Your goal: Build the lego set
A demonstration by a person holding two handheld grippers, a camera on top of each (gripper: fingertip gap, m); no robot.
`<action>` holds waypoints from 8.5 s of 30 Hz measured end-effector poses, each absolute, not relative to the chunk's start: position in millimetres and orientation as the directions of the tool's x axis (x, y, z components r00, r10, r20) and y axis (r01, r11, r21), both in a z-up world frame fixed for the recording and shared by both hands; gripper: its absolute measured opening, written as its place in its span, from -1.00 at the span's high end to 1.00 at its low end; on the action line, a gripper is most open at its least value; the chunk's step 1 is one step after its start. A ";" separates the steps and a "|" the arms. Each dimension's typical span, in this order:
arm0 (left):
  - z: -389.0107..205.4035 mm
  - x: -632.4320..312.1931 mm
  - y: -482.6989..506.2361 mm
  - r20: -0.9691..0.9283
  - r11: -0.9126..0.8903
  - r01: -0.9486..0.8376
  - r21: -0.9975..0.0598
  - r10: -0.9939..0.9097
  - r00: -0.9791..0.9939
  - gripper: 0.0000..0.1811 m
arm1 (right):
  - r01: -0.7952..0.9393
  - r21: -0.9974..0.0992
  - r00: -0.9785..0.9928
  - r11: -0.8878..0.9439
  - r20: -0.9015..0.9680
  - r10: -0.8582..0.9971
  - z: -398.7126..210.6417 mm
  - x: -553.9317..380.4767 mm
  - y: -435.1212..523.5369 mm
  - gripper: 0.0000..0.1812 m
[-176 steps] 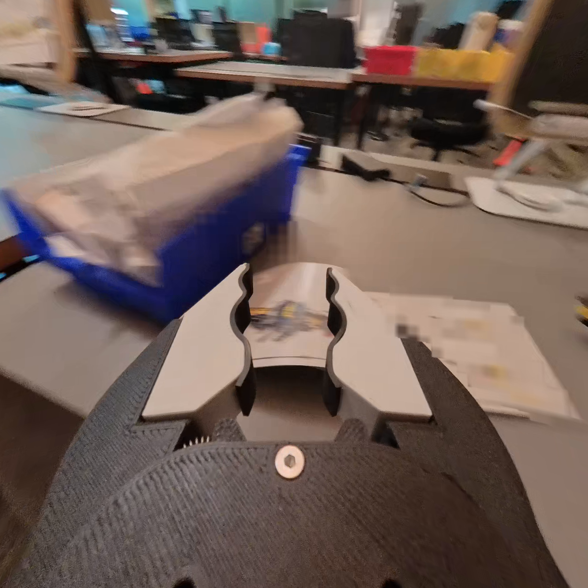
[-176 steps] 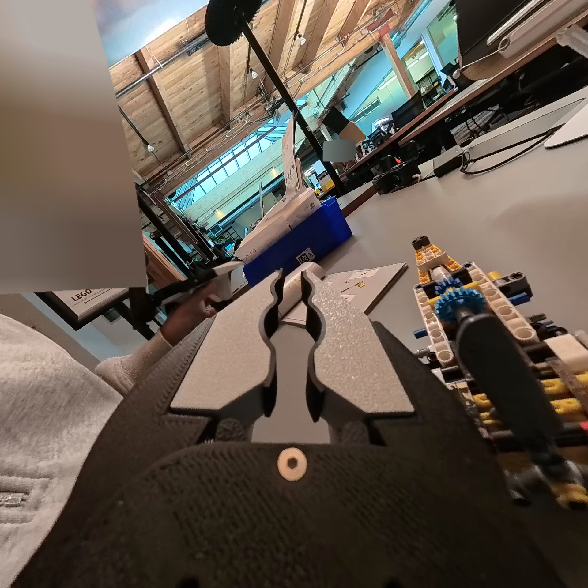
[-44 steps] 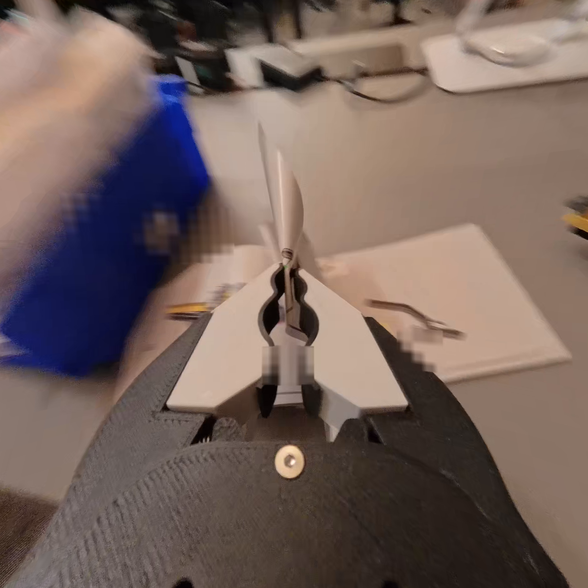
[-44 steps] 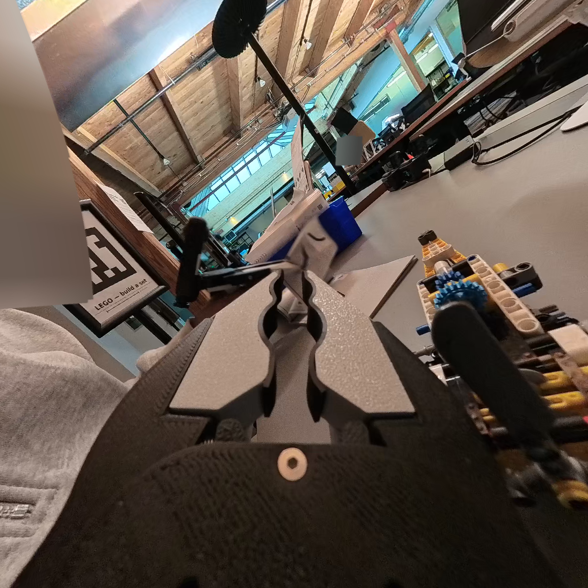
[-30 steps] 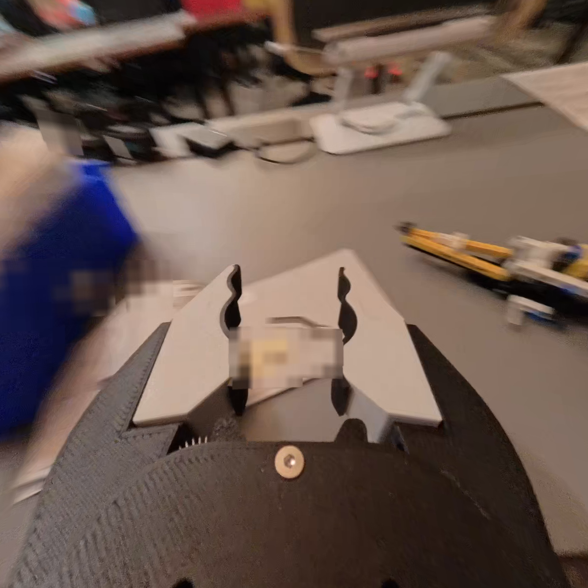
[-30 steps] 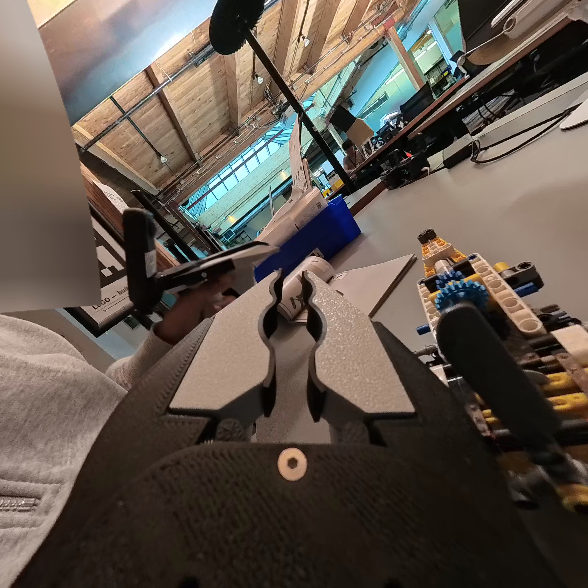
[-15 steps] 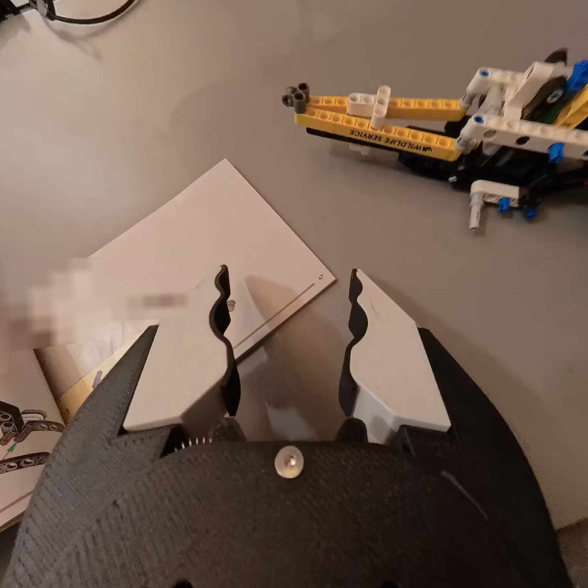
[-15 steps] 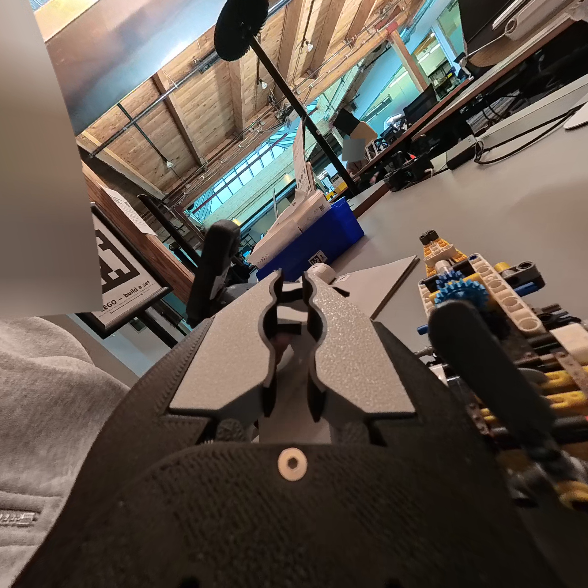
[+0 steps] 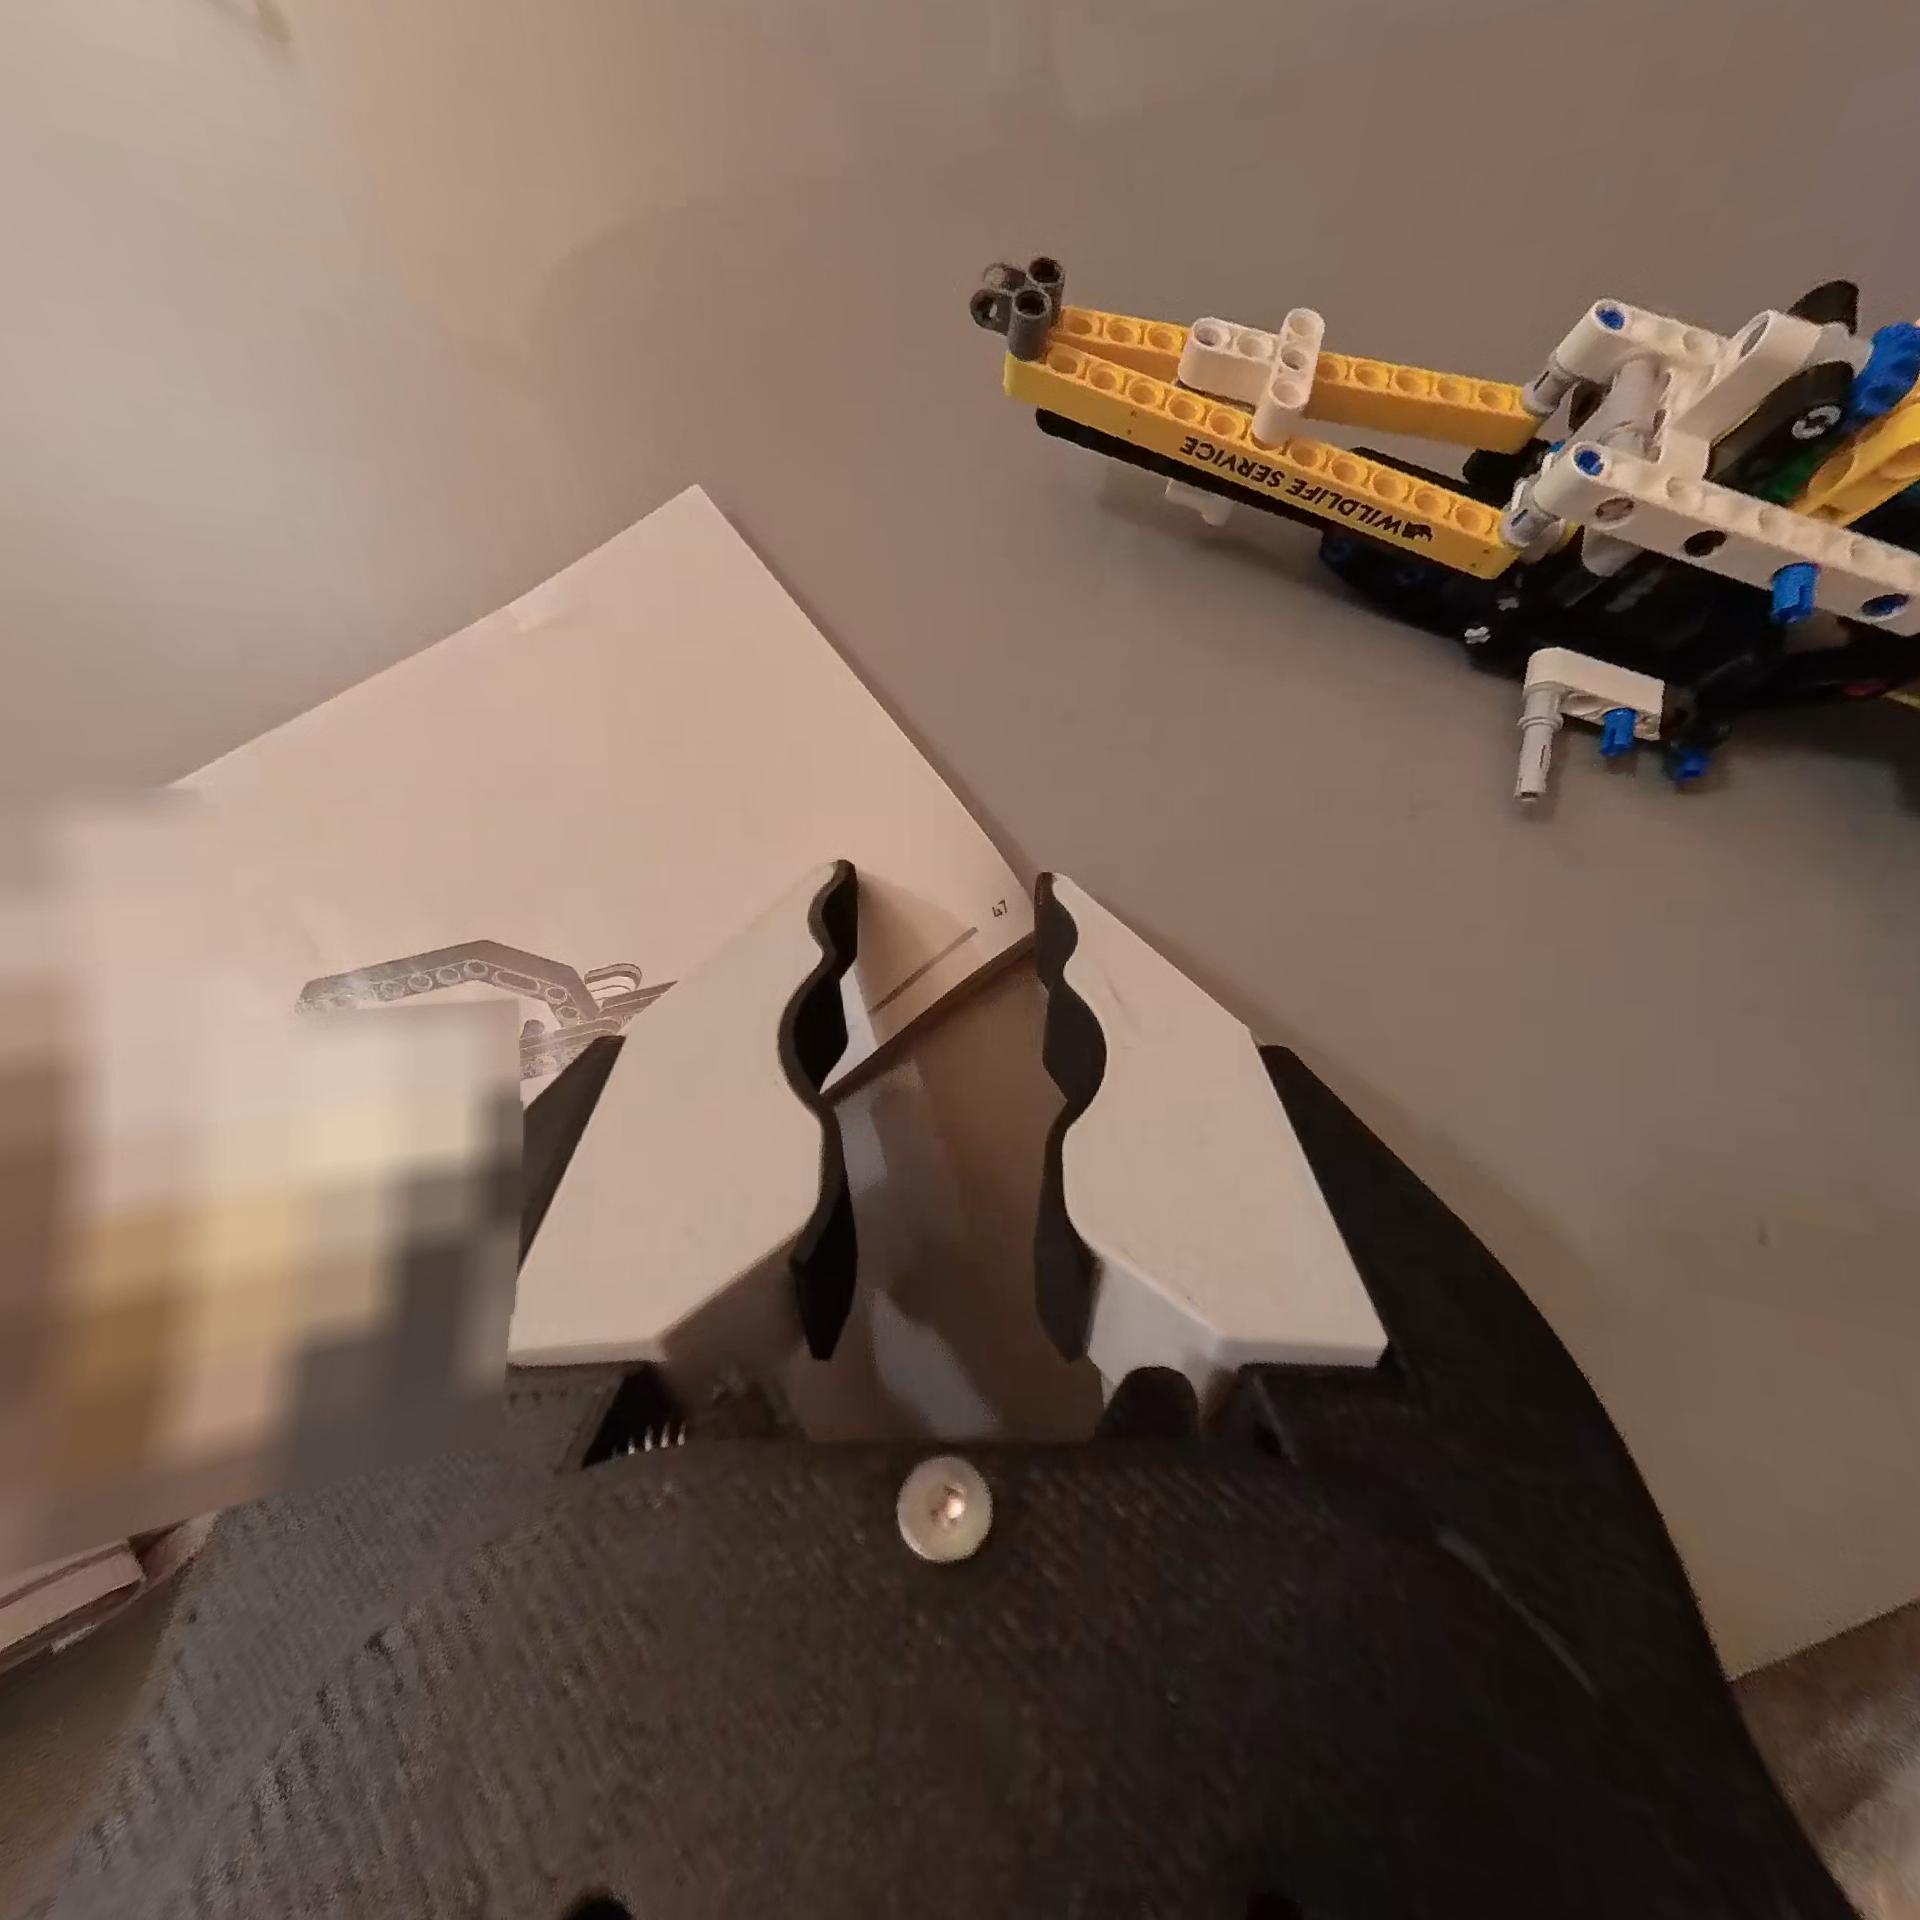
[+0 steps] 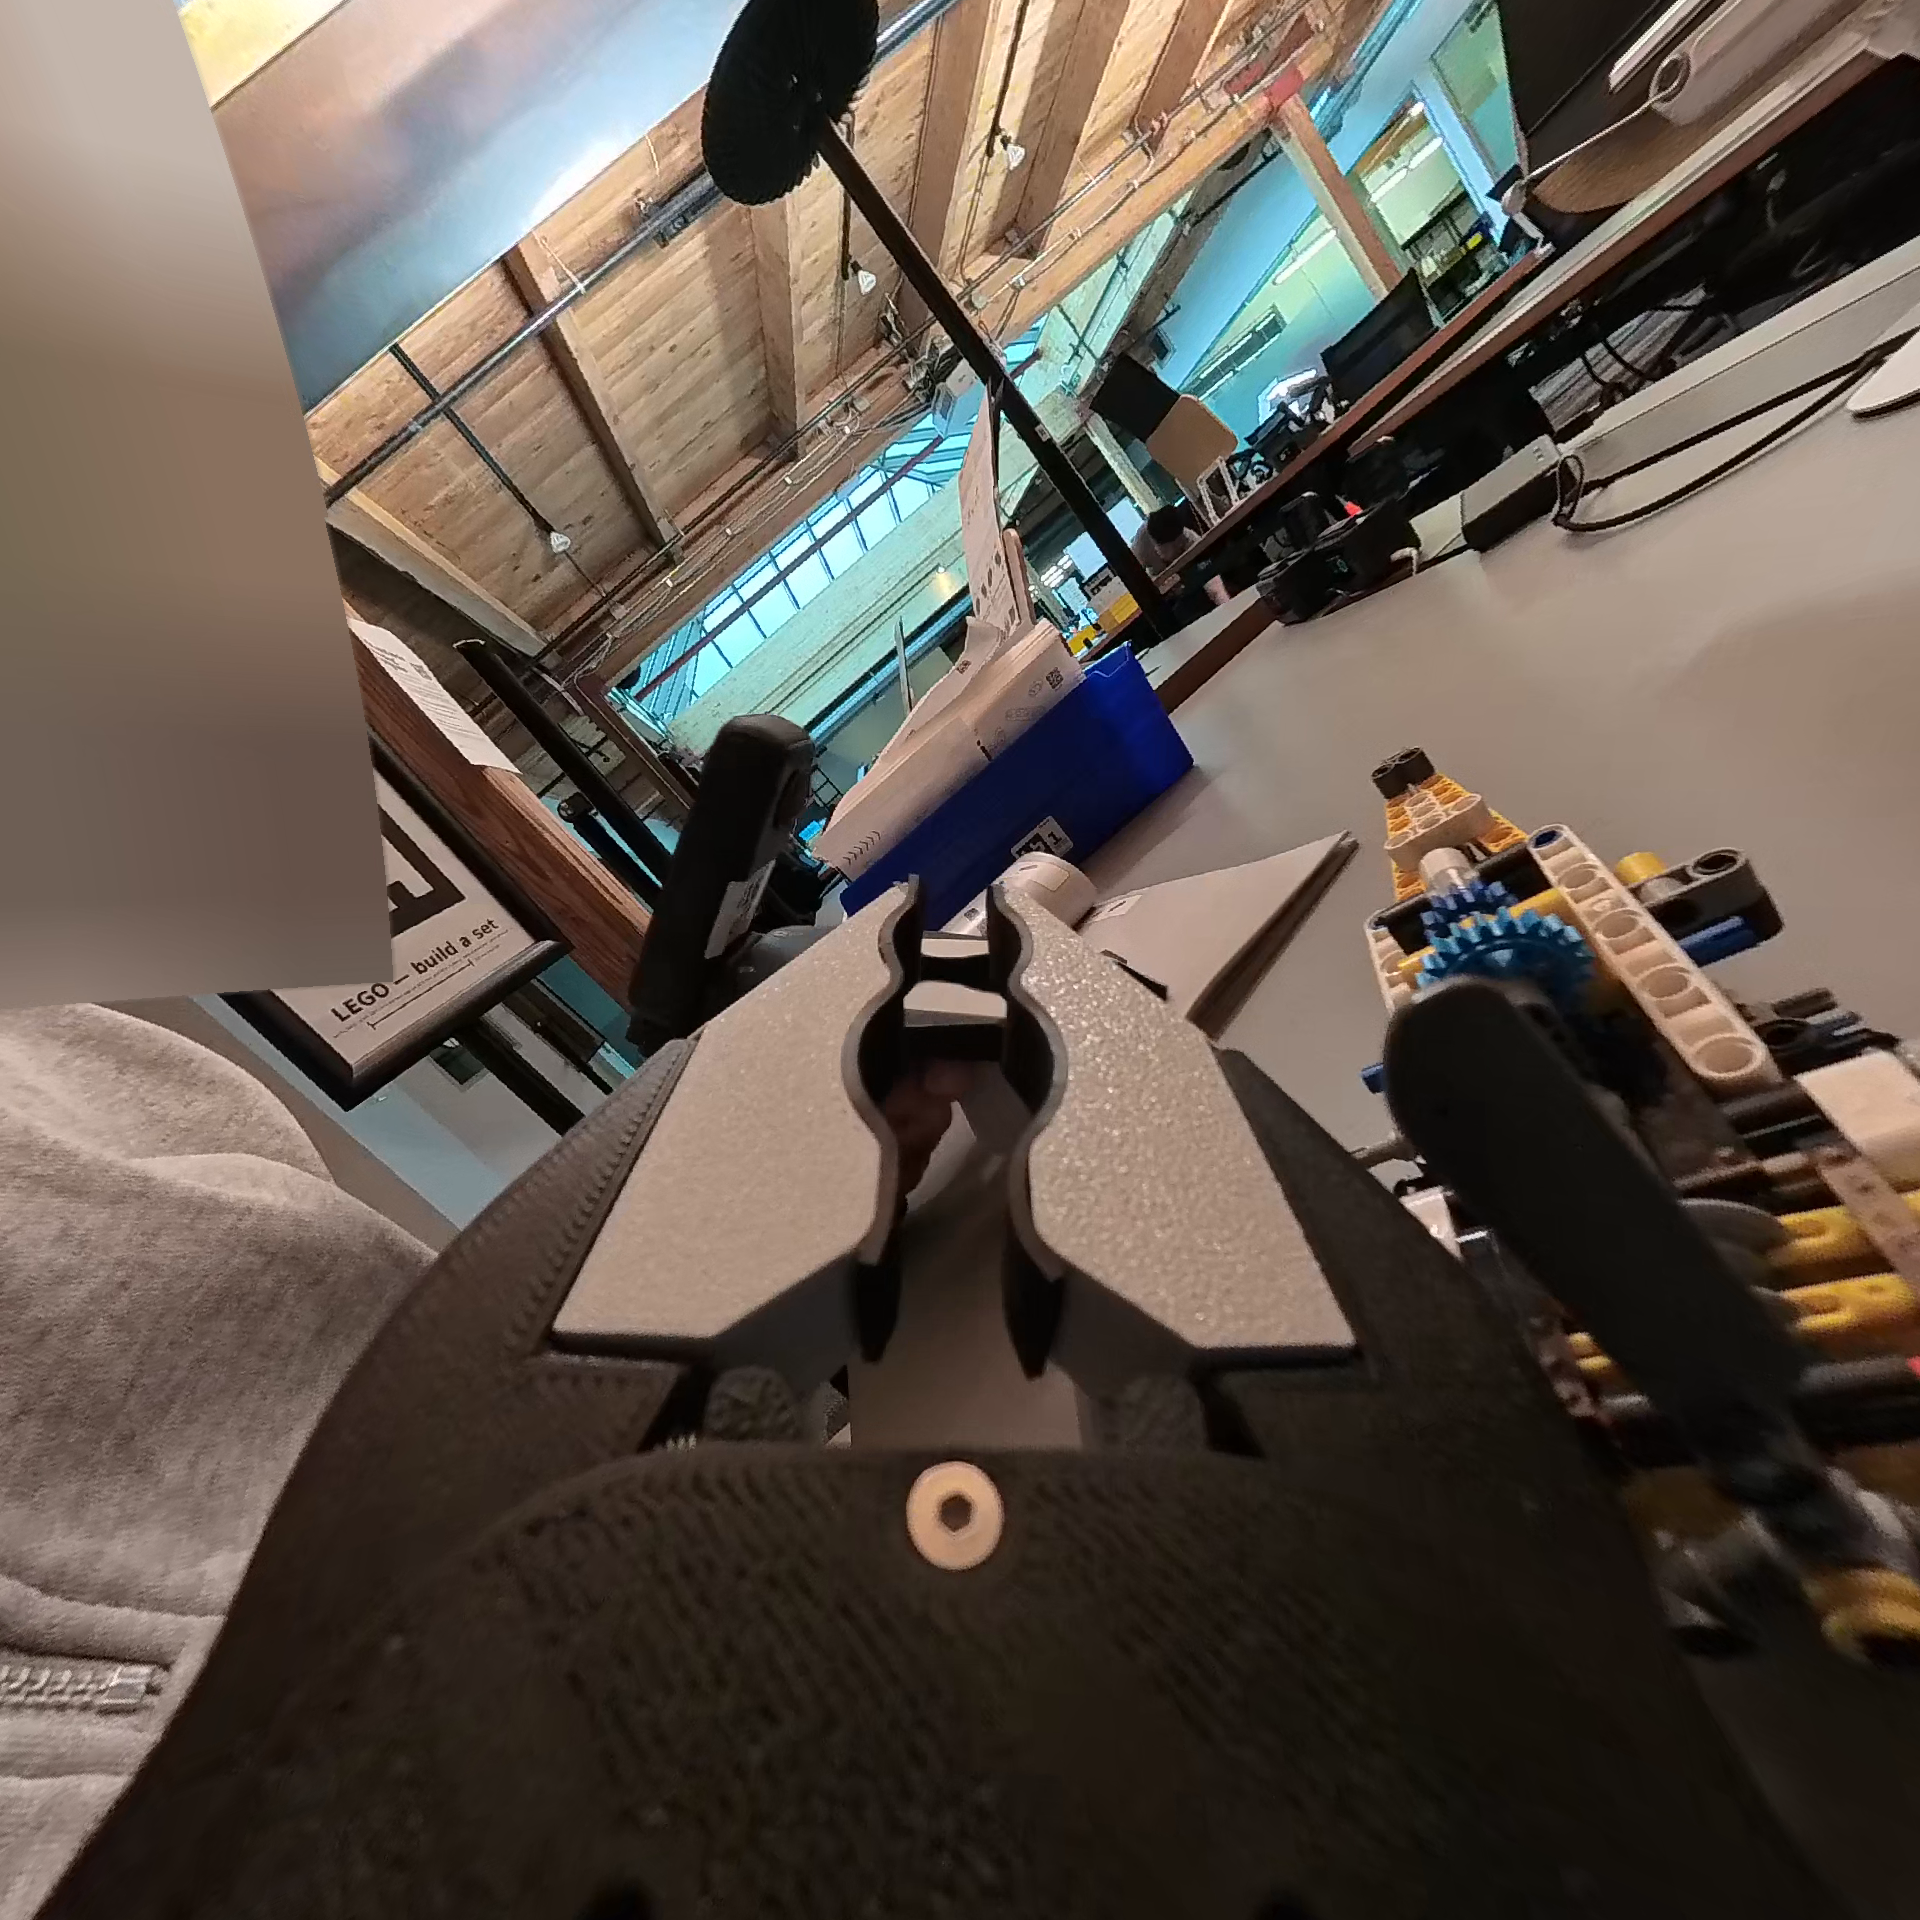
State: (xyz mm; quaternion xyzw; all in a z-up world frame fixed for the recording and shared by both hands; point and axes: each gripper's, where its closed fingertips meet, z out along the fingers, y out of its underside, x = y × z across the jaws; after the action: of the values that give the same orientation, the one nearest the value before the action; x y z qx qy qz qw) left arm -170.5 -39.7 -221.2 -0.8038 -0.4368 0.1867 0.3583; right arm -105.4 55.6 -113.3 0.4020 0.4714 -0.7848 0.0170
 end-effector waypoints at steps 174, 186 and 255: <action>-229.9 -308.3 -70.4 -0.108 -0.334 0.680 -0.652 0.929 0.353 -0.04 | 0.428 -0.686 -0.674 -0.588 -0.676 0.299 -111.5 -106.0 58.1 0.89; -203.2 -306.5 -113.6 -0.271 -0.385 0.642 -0.663 0.923 0.274 0.45 | 0.432 -0.678 -0.670 -0.595 -0.683 0.291 -111.4 -107.1 59.1 0.89; -189.5 -291.6 -113.4 -0.152 -0.305 0.612 -0.730 0.945 0.289 0.25 | 0.438 -0.658 -0.667 -0.612 -0.695 0.269 -110.1 -107.6 61.8 0.89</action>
State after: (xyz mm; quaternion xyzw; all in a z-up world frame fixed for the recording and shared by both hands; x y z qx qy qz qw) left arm -291.6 -113.4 -189.5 -0.7518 -0.5178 0.2954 0.2819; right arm -107.6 61.8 -110.1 0.4047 0.4371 -0.8015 0.0527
